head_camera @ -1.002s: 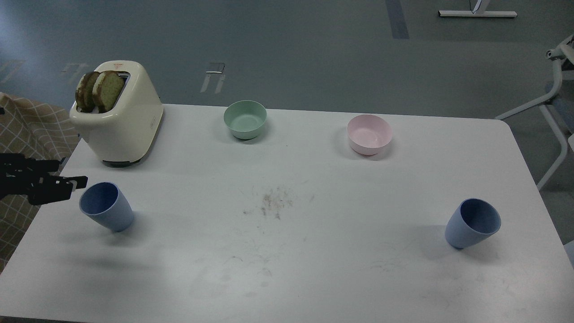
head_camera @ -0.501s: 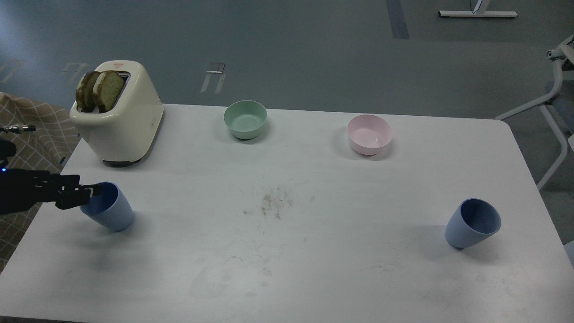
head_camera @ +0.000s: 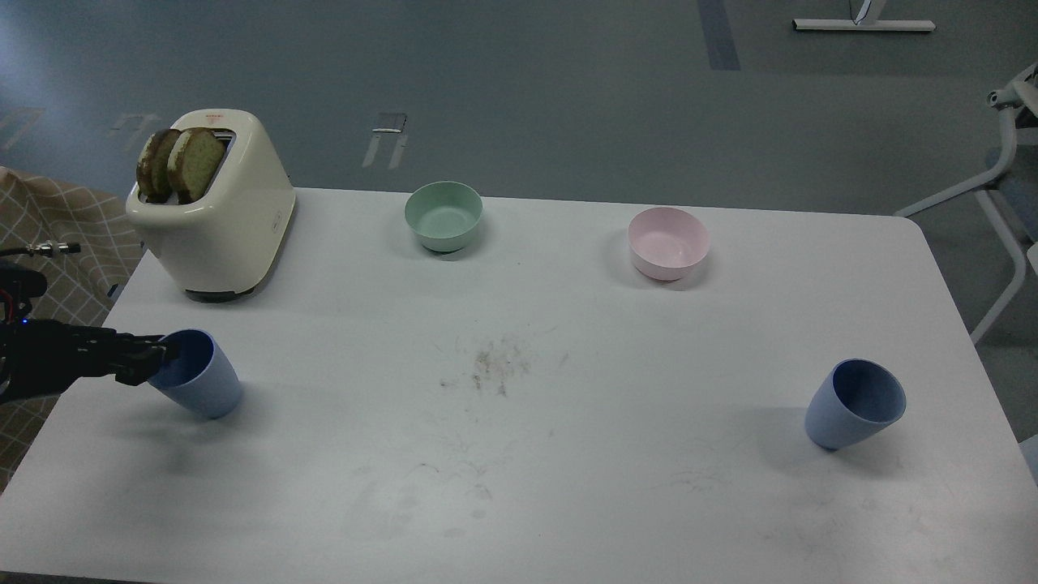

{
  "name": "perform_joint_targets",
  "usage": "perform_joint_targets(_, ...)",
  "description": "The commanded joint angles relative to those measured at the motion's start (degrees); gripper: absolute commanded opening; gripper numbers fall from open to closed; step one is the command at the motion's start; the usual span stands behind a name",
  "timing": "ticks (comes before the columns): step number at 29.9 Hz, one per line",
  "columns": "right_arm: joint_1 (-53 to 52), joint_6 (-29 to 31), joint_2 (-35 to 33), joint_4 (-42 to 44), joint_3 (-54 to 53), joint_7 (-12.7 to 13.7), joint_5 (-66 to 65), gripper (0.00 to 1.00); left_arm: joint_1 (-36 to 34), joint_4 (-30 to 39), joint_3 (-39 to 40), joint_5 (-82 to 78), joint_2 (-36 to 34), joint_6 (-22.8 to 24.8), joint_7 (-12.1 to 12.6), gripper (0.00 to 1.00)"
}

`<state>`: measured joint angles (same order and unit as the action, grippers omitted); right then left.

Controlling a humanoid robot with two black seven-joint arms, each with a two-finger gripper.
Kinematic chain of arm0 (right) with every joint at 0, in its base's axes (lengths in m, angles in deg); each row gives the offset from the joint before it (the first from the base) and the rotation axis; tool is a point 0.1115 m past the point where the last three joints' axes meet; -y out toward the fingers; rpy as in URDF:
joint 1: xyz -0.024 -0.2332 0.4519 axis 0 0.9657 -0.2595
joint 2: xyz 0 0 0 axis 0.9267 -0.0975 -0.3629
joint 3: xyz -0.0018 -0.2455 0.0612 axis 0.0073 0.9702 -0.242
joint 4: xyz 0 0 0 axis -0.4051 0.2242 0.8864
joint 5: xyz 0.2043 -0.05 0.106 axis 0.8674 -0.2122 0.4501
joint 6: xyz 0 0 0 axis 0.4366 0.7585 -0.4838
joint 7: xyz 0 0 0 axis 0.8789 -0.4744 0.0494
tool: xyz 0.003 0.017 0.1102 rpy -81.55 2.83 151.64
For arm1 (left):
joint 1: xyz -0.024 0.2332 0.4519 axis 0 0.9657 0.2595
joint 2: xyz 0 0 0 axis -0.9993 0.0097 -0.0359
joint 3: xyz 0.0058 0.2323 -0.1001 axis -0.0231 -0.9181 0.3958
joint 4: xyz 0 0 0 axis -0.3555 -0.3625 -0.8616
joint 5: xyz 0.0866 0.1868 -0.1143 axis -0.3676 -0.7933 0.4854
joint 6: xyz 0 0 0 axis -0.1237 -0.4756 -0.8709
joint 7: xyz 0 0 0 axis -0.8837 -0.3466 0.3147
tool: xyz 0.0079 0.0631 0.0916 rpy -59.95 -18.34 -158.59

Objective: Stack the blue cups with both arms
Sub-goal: 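Reach the left gripper to the blue cup nearest it and grasp it, then carry the blue cup with the left gripper to the table center and set it down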

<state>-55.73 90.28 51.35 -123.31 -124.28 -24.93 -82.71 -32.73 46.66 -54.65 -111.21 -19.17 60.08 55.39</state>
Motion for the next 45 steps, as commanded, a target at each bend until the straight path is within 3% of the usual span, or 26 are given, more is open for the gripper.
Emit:
perform_joint_targets(1,0.0,0.0,0.0,0.1,0.0,0.0,0.0,1.0,0.1,0.1,0.0,-0.5,0.0,-0.8,0.0,0.0)
perform_joint_targets(10,0.4,0.0,-0.4,0.2,-0.3,0.0,0.0,1.0,-4.1,4.6,0.9,-0.6,-3.0,-0.6,0.0,0.0)
perform_joint_targets(16,2.1,0.0,-1.2,0.3,-2.5,0.0,0.0,1.0,-15.7,13.2,0.7,-2.8,-2.8,5.9,0.0,0.0)
perform_joint_targets(24,4.2,0.0,-2.3,0.4,-2.9,0.0,0.0,1.0,-25.5,13.5,0.4,-8.9,13.6,14.4,0.0,0.0)
perform_joint_targets(26,4.7,0.0,-2.3,0.5,-3.2,0.0,-0.1,1.0,-26.1,13.1,0.2,-10.9,20.0,16.3,3.0,0.0)
perform_joint_targets(29,5.4,0.0,-2.3,0.5,-3.2,0.0,-0.1,1.0,-26.1,11.3,0.1,-12.7,25.3,16.7,4.5,0.0)
perform_joint_targets(45,6.3,0.0,-2.5,0.5,-3.2,0.0,-0.1,1.0,-29.1,-3.8,-5.6,-16.4,43.4,16.7,4.7,0.0)
